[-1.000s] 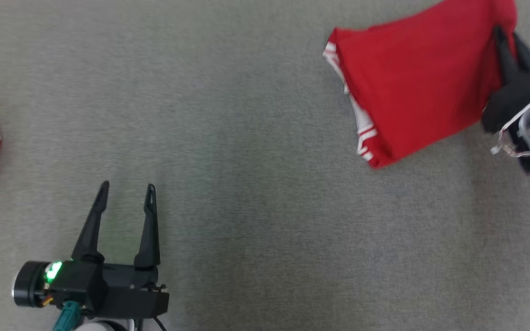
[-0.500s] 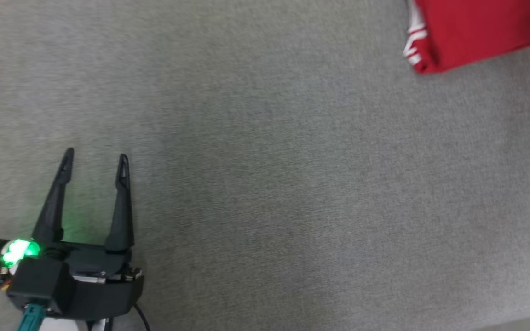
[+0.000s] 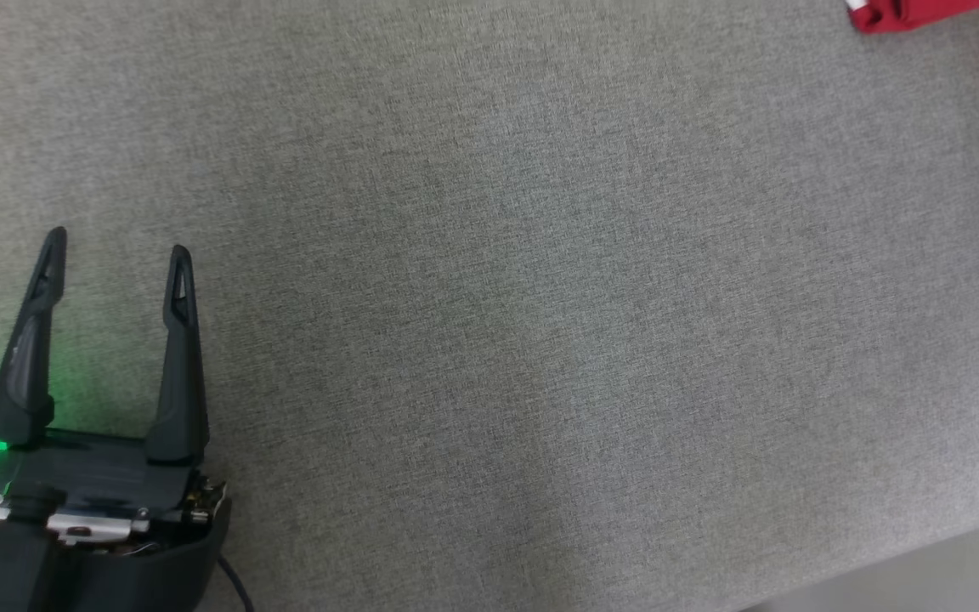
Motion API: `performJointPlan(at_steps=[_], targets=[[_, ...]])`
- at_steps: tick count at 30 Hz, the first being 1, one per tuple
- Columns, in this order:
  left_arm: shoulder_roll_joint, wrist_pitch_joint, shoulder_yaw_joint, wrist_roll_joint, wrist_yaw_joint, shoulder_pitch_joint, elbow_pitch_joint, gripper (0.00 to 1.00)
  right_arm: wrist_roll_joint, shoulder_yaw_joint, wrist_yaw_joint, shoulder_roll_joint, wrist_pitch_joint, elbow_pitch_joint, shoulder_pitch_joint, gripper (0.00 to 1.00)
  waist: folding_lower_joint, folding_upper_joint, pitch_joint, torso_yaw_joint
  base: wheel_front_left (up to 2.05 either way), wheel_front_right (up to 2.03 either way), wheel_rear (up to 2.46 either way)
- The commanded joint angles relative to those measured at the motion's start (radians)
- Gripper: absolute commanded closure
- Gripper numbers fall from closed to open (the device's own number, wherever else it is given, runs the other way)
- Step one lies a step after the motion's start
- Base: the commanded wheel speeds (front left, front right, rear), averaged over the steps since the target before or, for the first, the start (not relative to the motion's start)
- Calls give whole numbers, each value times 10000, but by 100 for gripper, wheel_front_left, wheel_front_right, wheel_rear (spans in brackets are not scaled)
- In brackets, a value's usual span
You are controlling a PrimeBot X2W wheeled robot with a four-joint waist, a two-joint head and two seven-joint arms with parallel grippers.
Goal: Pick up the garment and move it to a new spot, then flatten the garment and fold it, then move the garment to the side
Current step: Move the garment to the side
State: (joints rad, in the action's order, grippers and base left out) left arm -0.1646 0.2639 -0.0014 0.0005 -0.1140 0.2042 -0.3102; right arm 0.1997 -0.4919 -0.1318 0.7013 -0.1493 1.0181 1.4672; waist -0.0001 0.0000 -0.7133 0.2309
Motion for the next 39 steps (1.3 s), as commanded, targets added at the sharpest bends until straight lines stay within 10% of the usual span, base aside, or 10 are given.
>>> performJointPlan(at_steps=[1,9,10,11,28,39], targets=[[-65,4,-6,27,38,104,87,0,-166,-87,27,70,44,44,216,100,1,0,-300,139,0,0,0],[-149,-19,136,23,179,-88,-128,0,-318,22,25,-112,-66,276,444,91,1,0,-441,147,0,0,0],[-151,-19,140,10,190,-96,-125,0,-389,48,27,-82,-140,303,473,25,1,0,-448,142,0,0,0],[-150,-19,139,-5,193,-94,-104,0,-439,70,25,-63,-200,355,468,0,1,0,-436,131,0,0,0],[608,4,215,-447,443,-589,1113,0,-461,662,25,-776,-1106,-424,-557,0,1,0,2217,-635,0,0,0],[1070,16,695,-757,886,-2025,1946,0,27,2376,25,-2097,-1145,-3663,-4295,0,1,0,4575,-1381,0,0,0]])
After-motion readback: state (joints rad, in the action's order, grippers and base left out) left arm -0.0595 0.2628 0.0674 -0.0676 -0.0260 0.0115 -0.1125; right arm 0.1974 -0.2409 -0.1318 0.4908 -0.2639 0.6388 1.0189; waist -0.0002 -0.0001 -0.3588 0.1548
